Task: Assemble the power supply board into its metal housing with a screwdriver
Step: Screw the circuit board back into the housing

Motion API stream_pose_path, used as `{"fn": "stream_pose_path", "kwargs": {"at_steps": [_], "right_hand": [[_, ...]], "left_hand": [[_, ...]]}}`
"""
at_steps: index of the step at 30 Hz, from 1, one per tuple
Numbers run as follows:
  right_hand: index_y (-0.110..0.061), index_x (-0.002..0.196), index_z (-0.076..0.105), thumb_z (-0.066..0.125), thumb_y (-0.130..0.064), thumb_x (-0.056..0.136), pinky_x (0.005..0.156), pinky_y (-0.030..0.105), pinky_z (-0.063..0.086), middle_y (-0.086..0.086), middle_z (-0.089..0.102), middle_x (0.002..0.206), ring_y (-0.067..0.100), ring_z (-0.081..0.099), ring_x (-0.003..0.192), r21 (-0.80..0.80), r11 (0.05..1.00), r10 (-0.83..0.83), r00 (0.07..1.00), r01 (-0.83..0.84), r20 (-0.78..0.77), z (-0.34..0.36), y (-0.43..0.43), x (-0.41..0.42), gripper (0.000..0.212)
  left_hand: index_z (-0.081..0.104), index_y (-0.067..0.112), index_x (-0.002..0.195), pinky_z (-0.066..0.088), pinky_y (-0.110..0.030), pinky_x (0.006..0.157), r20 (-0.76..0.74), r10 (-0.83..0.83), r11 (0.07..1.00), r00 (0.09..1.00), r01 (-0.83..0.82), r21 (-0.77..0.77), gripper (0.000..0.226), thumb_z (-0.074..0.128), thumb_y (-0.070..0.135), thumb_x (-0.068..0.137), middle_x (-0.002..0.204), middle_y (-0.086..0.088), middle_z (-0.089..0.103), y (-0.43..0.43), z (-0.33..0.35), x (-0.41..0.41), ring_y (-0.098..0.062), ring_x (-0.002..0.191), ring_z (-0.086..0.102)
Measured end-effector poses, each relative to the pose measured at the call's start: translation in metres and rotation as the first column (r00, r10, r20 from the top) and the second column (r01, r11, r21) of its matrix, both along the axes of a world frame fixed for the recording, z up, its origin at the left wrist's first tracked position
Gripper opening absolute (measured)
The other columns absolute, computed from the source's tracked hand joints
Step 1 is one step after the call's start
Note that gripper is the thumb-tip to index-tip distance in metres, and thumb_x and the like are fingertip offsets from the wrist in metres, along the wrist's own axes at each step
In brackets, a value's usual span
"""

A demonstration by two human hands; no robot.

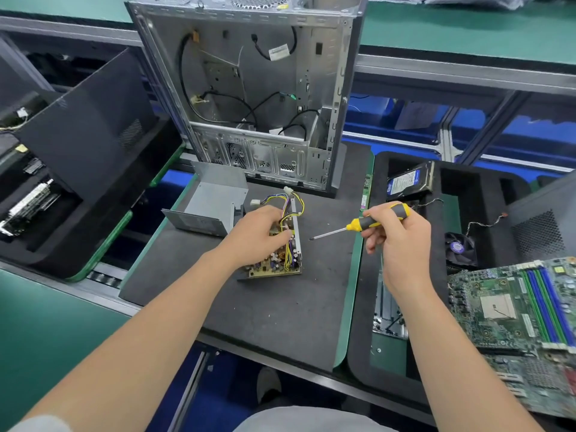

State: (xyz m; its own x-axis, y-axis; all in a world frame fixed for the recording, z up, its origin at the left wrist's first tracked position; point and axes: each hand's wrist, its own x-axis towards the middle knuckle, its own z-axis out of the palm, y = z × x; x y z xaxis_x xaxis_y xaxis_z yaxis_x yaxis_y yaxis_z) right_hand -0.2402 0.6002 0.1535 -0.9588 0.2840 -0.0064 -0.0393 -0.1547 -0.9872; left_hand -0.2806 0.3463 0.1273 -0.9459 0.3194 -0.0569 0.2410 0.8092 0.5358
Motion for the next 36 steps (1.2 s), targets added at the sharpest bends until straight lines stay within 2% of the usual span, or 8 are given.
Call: {"fn": "stream_pose_path", "kwargs": {"at_steps": [4,10,17,20,23,26,31,36], "right_hand": [[-0.005,0.074,0.069,0.069,-0.023,0.081,0.042,0.028,0.044,0.017,0.07,0.068,0.023,0.056,0.05,0.027,1.0,0.004,1.0,-0.004,0.006,-0.001,-0.002,-0.001,0.019],[-0.006,0.073,0.068,0.069,-0.016,0.083,0.043,0.029,0.042,0.011,0.068,0.063,0.023,0.055,0.051,0.086,0.996,-0.007,0.997,0.001,0.079,-0.013,-0.005,0.002,0.014],[-0.014,0.065,0.067,0.065,-0.027,0.074,0.051,0.031,0.045,0.01,0.07,0.065,0.015,0.056,0.051,0.294,0.954,-0.013,0.977,-0.051,0.213,-0.025,-0.013,0.009,0.016],[-0.017,0.063,0.069,0.065,-0.021,0.076,0.051,0.029,0.045,0.007,0.068,0.059,0.011,0.054,0.047,0.354,0.932,-0.026,0.962,-0.075,0.274,-0.033,-0.016,0.013,0.015],[-0.014,0.063,0.068,0.066,-0.02,0.078,0.057,0.033,0.048,0.006,0.068,0.059,0.012,0.055,0.048,0.385,0.92,-0.051,0.948,-0.078,0.315,-0.042,-0.018,0.015,0.016],[-0.013,0.066,0.067,0.066,-0.023,0.079,0.063,0.04,0.052,0.005,0.07,0.06,0.012,0.058,0.05,0.412,0.907,-0.063,0.939,-0.087,0.337,-0.049,-0.018,0.017,0.017],[-0.016,0.065,0.065,0.064,-0.024,0.079,0.066,0.042,0.056,0.004,0.071,0.061,0.016,0.06,0.054,0.424,0.9,-0.057,0.941,-0.096,0.335,-0.052,-0.016,0.02,0.016],[-0.019,0.064,0.065,0.065,-0.021,0.081,0.058,0.032,0.052,0.003,0.071,0.062,0.012,0.06,0.051,0.414,0.905,-0.04,0.947,-0.102,0.319,-0.051,-0.013,0.023,0.017]], "left_hand": [[0.064,0.016,0.1,0.045,-0.041,0.094,0.014,0.018,1.0,1.0,-0.017,-0.014,0.022,0.062,0.038,0.096,0.108,0.006,0.055,0.003,-0.006,-0.008,-0.02,0.102,0.056],[0.053,0.018,0.11,0.021,-0.034,0.093,-0.077,0.067,0.995,0.995,-0.072,-0.065,0.027,0.053,0.043,0.1,0.123,0.003,0.049,0.003,-0.026,-0.01,-0.018,0.114,0.047],[0.05,0.019,0.109,0.032,-0.038,0.088,-0.369,0.193,0.981,0.909,-0.174,0.084,0.026,0.064,0.033,0.091,0.111,0.004,0.046,0.009,-0.033,0.011,-0.021,0.103,0.046],[0.057,0.014,0.099,0.043,-0.036,0.074,-0.515,0.073,0.991,0.854,-0.004,0.134,0.011,0.062,0.021,0.091,0.096,0.003,0.051,0.008,-0.039,0.039,-0.02,0.085,0.051],[0.061,0.021,0.101,0.051,-0.03,0.062,-0.328,-0.115,0.986,0.938,0.147,0.074,0.008,0.06,0.024,0.094,0.088,0.019,0.047,0.009,-0.06,0.072,-0.003,0.072,0.047],[0.067,0.024,0.112,0.055,-0.036,0.074,-0.118,-0.142,0.989,0.983,0.146,0.027,0.016,0.06,0.027,0.098,0.087,0.019,0.049,0.011,-0.078,0.079,-0.001,0.073,0.045],[0.074,0.022,0.125,0.056,-0.04,0.078,-0.116,-0.096,0.995,0.989,0.099,0.015,0.029,0.062,0.03,0.1,0.094,0.005,0.066,0.019,-0.082,0.074,-0.017,0.085,0.064],[0.081,0.015,0.106,0.059,-0.04,0.066,-0.242,-0.056,0.998,0.969,0.054,-0.017,0.016,0.072,0.021,0.095,0.088,-0.002,0.071,0.028,-0.081,0.078,-0.024,0.082,0.07]]}}
